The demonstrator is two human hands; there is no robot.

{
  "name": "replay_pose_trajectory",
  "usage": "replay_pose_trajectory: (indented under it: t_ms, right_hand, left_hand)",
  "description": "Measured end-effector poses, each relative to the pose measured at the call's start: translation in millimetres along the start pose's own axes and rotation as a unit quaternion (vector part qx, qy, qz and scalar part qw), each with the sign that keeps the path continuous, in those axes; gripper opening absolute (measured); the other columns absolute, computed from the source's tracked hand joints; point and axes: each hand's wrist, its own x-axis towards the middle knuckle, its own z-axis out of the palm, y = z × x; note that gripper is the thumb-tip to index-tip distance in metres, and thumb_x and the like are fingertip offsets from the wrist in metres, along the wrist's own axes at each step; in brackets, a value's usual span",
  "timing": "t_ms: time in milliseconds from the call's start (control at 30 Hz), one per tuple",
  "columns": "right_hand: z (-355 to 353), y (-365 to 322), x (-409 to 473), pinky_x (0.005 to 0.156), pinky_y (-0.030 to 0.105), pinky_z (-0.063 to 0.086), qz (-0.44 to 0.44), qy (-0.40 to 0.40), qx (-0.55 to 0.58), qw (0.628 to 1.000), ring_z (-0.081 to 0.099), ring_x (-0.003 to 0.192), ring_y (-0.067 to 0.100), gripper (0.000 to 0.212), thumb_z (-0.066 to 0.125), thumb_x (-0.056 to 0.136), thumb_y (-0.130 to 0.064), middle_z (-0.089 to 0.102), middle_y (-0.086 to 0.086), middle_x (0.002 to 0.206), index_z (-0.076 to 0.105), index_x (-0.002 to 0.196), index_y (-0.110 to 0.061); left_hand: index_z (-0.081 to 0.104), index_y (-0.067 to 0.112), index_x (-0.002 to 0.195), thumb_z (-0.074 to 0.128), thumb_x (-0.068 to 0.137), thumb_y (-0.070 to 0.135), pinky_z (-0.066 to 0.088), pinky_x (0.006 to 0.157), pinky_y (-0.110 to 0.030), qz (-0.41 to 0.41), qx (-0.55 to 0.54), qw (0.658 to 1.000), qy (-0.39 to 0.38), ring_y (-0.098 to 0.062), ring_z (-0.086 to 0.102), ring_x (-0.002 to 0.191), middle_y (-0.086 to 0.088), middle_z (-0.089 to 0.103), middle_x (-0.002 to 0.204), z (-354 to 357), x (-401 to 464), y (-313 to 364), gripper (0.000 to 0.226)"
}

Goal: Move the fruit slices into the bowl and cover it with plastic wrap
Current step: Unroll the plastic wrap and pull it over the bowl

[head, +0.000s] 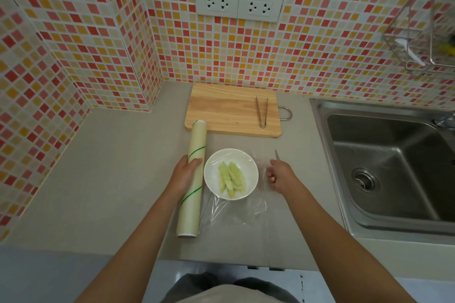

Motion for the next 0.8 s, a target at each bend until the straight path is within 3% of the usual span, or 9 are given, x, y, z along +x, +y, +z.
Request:
replay_pose_trajectory:
  t_ms: [100,167,233,333,433,567,667,800]
  right_hand:
    - [6,3,1,0.061,0.031,0.044,-0.162,0.131,-0.100,0.973,0.057,0.070,0.028,0.025,0.041,0.096,-0.019,0.061,0.010,0.080,0.061,0.093,-0.005]
    - [12,5,-14,0.073,0.033,0.047,-0.288,0.097,-0.032,0.952,0.060,0.078,0.024,0.026,0.039,0.095,-0.013,0.064,0.005,0.080,0.064,0.092,-0.009]
    - [21,12,-29,0.074,0.025,0.049,-0.336,0.007,0.013,0.942,0.062,0.077,0.017,0.028,0.039,0.099,-0.012,0.065,0.004,0.080,0.066,0.094,-0.009]
    - [30,27,-32,0.085,0.026,0.052,-0.291,-0.091,0.036,0.952,0.067,0.094,0.018,0.029,0.044,0.100,-0.018,0.070,0.009,0.102,0.066,0.111,-0.004]
    - [34,38,-28,0.098,0.034,0.050,-0.258,-0.107,0.072,0.957,0.064,0.110,0.021,0.030,0.047,0.099,-0.017,0.068,0.009,0.116,0.062,0.122,-0.003]
    - [37,42,-23,0.106,0.042,0.045,-0.234,-0.123,0.086,0.961,0.060,0.119,0.021,0.029,0.049,0.098,-0.020,0.066,0.006,0.124,0.064,0.121,-0.011]
    - [38,45,-24,0.100,0.042,0.048,-0.215,-0.150,0.105,0.959,0.060,0.117,0.024,0.032,0.049,0.098,-0.019,0.064,0.007,0.127,0.060,0.127,-0.012]
    - [38,50,-27,0.091,0.037,0.051,-0.221,-0.143,0.086,0.961,0.061,0.109,0.024,0.030,0.041,0.101,-0.022,0.066,0.006,0.117,0.063,0.121,-0.017]
  left_hand:
    - [0.056,0.011,0.114,0.055,0.092,0.025,0.046,0.060,-0.028,0.007,0.006,1.000,0.002,-0.015,0.060,0.076,-0.004,0.063,0.096,1,1,0,0.027]
    - [0.056,0.012,0.112,0.054,0.092,0.024,0.045,0.057,-0.027,0.010,0.007,1.000,0.001,-0.013,0.059,0.072,0.000,0.062,0.089,3,0,1,0.023]
    - [0.056,0.011,0.113,0.054,0.092,0.024,0.045,0.056,-0.027,0.012,0.007,1.000,0.001,-0.014,0.060,0.071,0.001,0.061,0.088,3,0,0,0.024]
    - [0.056,0.011,0.116,0.055,0.091,0.026,0.047,0.062,-0.029,0.007,0.006,1.000,0.000,-0.017,0.061,0.077,-0.001,0.063,0.093,2,2,-2,0.029]
    - [0.056,0.011,0.118,0.055,0.091,0.027,0.049,0.069,-0.031,0.005,0.005,1.000,0.003,-0.018,0.061,0.083,-0.003,0.063,0.099,3,4,-3,0.031]
    - [0.055,0.011,0.117,0.053,0.091,0.028,0.048,0.072,-0.033,0.007,0.014,1.000,0.006,-0.020,0.060,0.087,-0.004,0.062,0.102,4,6,-3,0.031]
    - [0.055,0.011,0.117,0.053,0.091,0.030,0.047,0.077,-0.035,0.010,0.027,1.000,0.013,-0.023,0.060,0.091,-0.006,0.062,0.106,4,9,-3,0.032]
    - [0.057,0.012,0.114,0.054,0.091,0.036,0.046,0.069,-0.031,0.020,0.046,0.999,0.013,-0.020,0.061,0.088,-0.005,0.064,0.105,3,12,-7,0.032]
